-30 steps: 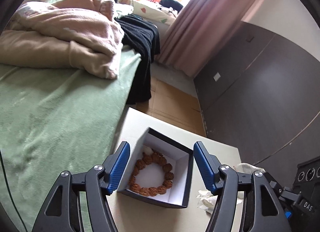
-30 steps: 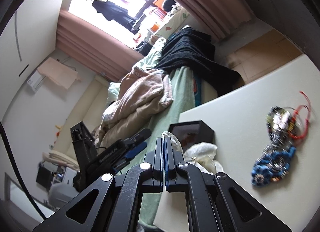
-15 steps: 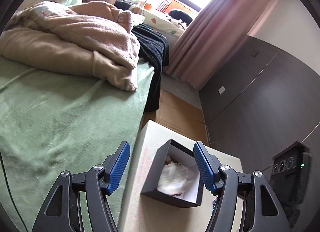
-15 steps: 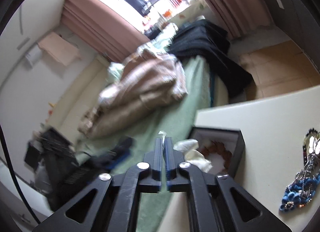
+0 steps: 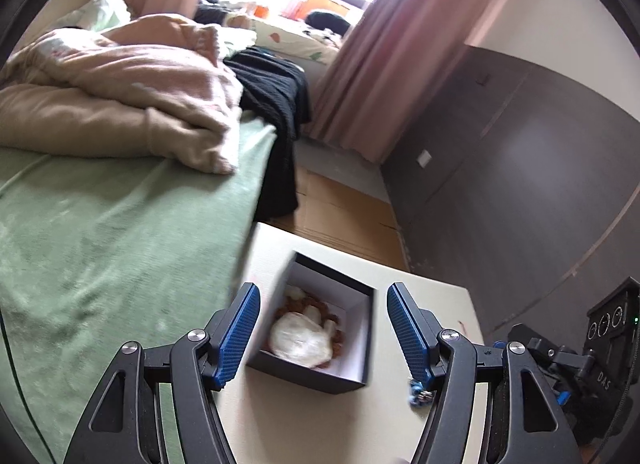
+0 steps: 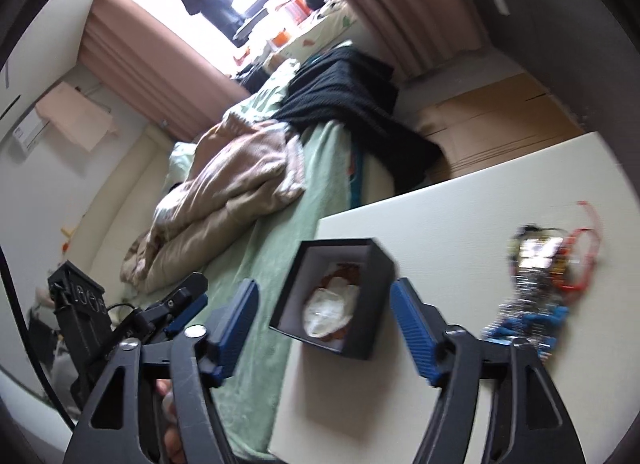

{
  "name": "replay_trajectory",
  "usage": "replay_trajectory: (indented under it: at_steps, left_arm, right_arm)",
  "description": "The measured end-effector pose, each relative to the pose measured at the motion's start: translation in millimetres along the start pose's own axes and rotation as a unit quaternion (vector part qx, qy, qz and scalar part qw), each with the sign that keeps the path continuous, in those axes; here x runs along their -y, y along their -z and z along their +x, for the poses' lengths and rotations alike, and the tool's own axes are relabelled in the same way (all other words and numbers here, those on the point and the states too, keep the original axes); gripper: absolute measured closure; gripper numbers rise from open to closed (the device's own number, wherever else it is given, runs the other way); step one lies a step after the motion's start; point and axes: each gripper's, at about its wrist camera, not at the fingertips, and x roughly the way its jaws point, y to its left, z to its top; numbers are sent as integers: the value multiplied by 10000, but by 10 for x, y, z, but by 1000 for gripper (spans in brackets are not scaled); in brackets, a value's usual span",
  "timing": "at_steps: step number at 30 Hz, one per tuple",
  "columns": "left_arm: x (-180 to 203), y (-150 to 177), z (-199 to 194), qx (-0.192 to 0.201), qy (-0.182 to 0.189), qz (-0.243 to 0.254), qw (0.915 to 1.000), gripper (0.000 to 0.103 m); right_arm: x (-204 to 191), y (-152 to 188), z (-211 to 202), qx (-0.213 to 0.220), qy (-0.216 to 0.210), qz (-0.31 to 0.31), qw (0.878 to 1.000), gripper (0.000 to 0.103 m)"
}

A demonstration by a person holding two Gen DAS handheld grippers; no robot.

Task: Organize jewelry
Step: 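Lower the white pouch into the black box and open the right tool, then grasp the blue flower necklace with the left tool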

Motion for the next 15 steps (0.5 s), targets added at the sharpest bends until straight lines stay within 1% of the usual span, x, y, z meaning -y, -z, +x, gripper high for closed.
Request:
replay_trajectory:
  at_steps: [1,3,7,13,15]
  left_arm:
    - [74,19,23,-42,53,88,9999,36]
    - [233,55,80,-160,107,310,9993,36]
    - [544,131,193,-455,285,656,9964,36]
    - [997,211,356,-807,237,1285,9881,36]
    - [1120,270,449,-998,236,1425,9845,36]
  right_arm:
    - [55,1,-109,70,101,25,9999,21]
    - [145,-9,-253,150,250,91,9995,21]
    - [471,37,-566,282,503,450,9973,21]
    - [783,48,-797,347,763,855,9928,21]
    - [850,53,-837,344,793,960,9916,21]
